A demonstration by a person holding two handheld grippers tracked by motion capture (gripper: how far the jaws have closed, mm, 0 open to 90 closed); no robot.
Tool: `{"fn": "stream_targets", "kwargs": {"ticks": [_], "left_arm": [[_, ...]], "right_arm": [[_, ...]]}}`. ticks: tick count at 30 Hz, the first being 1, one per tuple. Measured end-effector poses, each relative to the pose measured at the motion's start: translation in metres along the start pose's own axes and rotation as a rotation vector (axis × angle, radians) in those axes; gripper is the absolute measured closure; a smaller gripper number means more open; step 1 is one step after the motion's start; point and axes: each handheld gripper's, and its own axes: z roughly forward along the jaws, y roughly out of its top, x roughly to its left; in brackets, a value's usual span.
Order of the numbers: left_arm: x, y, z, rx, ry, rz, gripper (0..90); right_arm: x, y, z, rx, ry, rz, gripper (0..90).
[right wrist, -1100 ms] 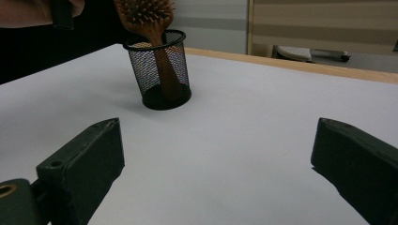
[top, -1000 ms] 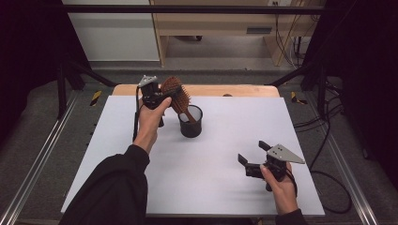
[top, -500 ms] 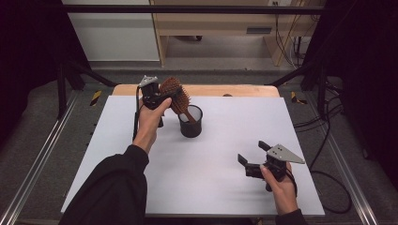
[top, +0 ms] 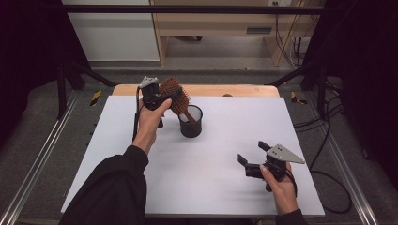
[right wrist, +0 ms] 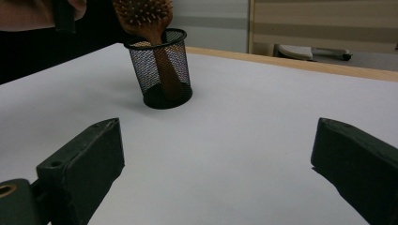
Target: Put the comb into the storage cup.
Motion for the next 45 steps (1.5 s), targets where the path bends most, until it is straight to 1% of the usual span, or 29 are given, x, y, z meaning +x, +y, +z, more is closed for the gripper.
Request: {"fn": "stream_targets", "kwargs": {"ticks": [5, 11, 18, 23, 31, 37, 45], "left_arm": [[-0.001, -0.001, 0.0, 0.001, 0.004, 0.005, 28.2], [-0.001, -0.001, -0.001, -0.01, 0.011, 0.001, 22.0], [-0.002, 0.0, -0.002, -0.004, 0.029, 0.013, 10.7], [-0.002, -0.001, -0.002, 0.004, 0.038, 0.005, 4.3], [0.0, -0.004, -0.006, -0.015, 0.043, 0.002, 3.8], [0.0, -0.005, -0.01, -0.027, 0.051, 0.013, 3.8], [-0.006, -0.007, -0.015, -0.033, 0.043, 0.038, 3.9]], "right_arm": [[0.0, 0.0, 0.0, 0.001, 0.001, 0.0, 3.5], [0.0, 0.0, 0.0, 0.001, 0.002, -0.001, 3.4], [0.001, 0.0, 0.0, 0.003, 0.003, -0.002, 3.4], [0.001, 0.0, 0.001, 0.003, 0.001, -0.002, 3.5], [0.0, 0.0, 0.001, 0.004, 0.003, -0.004, 3.5], [0.001, 0.0, 0.001, 0.003, 0.004, -0.004, 3.4], [-0.001, -0.001, 0.001, 0.003, 0.0, 0.001, 3.4]]}}
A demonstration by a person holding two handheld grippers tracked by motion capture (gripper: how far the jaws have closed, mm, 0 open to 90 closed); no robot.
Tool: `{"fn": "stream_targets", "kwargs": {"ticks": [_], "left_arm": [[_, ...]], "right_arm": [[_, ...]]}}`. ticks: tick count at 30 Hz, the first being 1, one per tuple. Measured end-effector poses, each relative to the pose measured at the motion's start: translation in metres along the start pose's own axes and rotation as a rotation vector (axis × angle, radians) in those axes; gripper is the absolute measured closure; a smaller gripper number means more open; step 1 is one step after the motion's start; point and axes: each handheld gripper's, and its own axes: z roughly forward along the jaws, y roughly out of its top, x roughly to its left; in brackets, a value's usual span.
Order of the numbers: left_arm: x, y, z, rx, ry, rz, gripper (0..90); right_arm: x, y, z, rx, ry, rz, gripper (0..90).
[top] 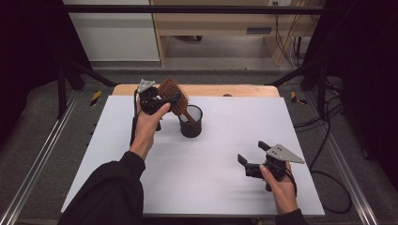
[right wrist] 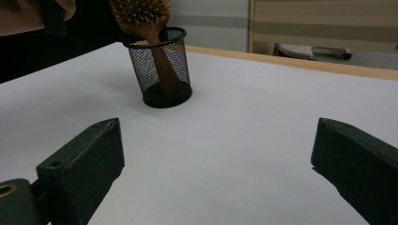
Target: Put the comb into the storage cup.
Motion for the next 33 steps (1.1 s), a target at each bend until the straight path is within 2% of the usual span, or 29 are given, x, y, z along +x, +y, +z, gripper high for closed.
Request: {"fn": "stream_targets", "kwargs": {"ticks": [3, 16, 21, 24, 33], "left_arm": [[-0.002, -0.001, -0.002, 0.001, 0.006, 0.017, 3.9], [0.001, -0.005, -0.011, 0.0, 0.02, 0.029, 3.5], [-0.001, -0.007, -0.019, -0.005, 0.021, 0.044, 3.5], [-0.002, -0.008, -0.025, -0.013, 0.04, 0.055, 3.5], [-0.003, -0.014, -0.042, -0.039, 0.035, 0.054, 3.6]], "right_arm": [[0.0, 0.0, 0.001, 0.0, 0.0, 0.002, 3.4], [0.0, 0.0, 0.002, 0.002, 0.004, 0.0, 3.3], [-0.001, -0.001, 0.001, 0.003, 0.001, -0.002, 3.3], [-0.002, -0.001, 0.002, 0.005, 0.0, 0.006, 3.3], [0.0, -0.001, 0.003, 0.01, 0.01, -0.009, 3.3]]}}
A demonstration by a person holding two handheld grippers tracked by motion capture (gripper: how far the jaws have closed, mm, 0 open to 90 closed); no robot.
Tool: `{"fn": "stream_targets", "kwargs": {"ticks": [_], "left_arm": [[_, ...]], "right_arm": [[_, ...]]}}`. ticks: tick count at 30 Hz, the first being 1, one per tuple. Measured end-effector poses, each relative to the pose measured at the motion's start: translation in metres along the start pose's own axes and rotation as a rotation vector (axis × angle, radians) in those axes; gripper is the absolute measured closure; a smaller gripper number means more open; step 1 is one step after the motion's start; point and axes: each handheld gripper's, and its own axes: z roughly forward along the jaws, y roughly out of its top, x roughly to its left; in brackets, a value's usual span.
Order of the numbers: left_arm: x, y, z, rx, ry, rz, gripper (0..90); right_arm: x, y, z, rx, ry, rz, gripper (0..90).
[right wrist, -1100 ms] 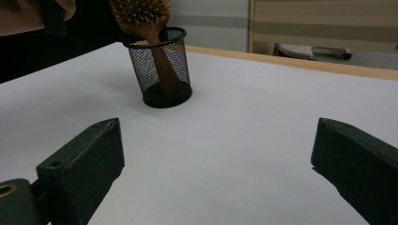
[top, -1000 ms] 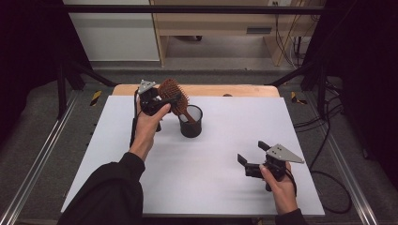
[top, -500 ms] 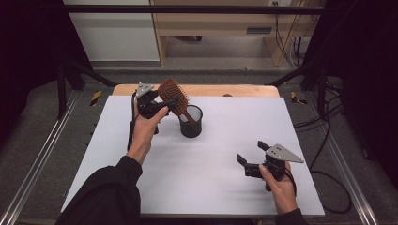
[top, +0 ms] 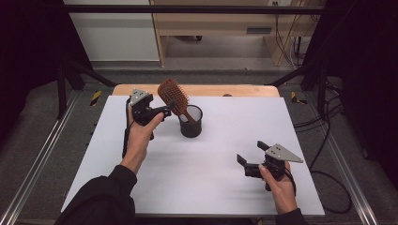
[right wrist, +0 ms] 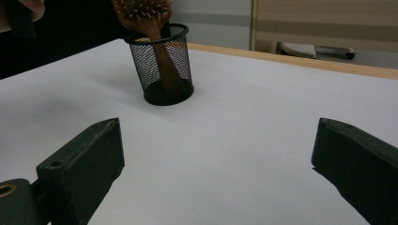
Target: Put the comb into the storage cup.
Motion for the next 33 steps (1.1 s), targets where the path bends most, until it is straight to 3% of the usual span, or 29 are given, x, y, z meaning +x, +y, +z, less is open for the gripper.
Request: {"fn": "stream_targets", "kwargs": {"ticks": [10, 18, 33], "left_arm": [[0.007, -0.009, -0.027, -0.011, -0.002, 0.015, 3.4], [0.008, -0.005, -0.047, -0.029, -0.005, 0.035, 3.0], [0.009, -0.01, -0.075, -0.046, 0.021, 0.101, 2.8]], "right_arm": [[0.007, 0.001, 0.001, 0.007, -0.003, -0.013, 3.2], [0.006, 0.0, 0.0, 0.008, -0.008, -0.014, 3.3], [0.004, -0.001, 0.001, 0.012, -0.019, -0.016, 3.3]]}}
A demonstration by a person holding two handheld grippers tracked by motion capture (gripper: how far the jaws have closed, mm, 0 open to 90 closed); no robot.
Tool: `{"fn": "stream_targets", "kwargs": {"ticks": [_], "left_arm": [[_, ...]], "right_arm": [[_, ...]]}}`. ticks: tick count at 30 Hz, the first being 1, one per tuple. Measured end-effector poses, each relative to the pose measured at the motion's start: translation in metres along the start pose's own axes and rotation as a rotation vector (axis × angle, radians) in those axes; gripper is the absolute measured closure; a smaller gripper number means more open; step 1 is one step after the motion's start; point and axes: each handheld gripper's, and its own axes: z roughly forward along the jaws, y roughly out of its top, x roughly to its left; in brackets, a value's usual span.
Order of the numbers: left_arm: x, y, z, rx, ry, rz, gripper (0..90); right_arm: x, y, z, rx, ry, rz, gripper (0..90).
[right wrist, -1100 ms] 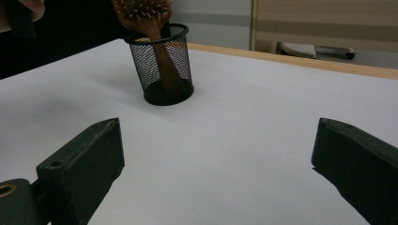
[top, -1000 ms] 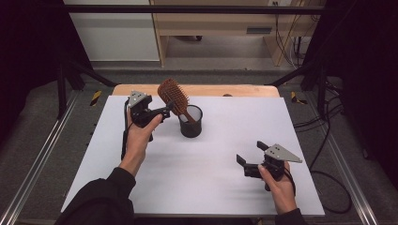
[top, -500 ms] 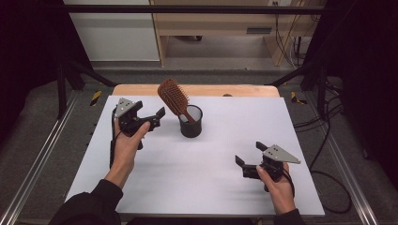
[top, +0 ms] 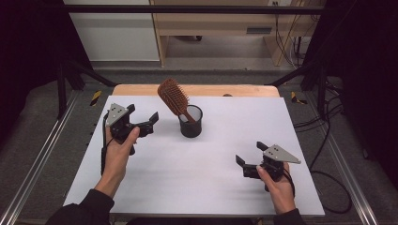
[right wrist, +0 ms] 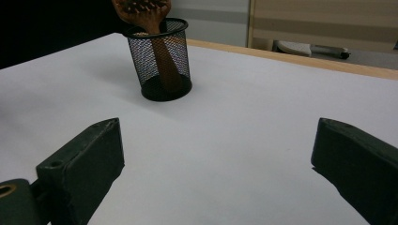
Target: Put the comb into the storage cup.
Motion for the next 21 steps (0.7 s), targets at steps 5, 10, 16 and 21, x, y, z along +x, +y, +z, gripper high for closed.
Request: {"fn": "stream_targets", "kwargs": {"ticks": [5, 10, 16, 21], "left_arm": [[0.002, -0.003, -0.012, -0.009, -0.002, 0.007, 2.8], [0.006, -0.004, -0.024, -0.022, -0.004, 0.017, 2.7], [0.012, 0.0, -0.04, -0.039, -0.002, 0.029, 2.7], [0.017, -0.001, -0.055, -0.06, 0.004, 0.044, 2.2]], "right_arm": [[-0.001, 0.0, 0.0, 0.0, -0.002, 0.0, 3.3], [-0.002, 0.0, -0.001, 0.0, -0.008, -0.002, 3.4], [-0.002, -0.001, -0.002, 0.003, -0.014, -0.007, 3.6], [-0.003, -0.001, -0.003, -0.003, -0.018, -0.017, 4.1]]}}
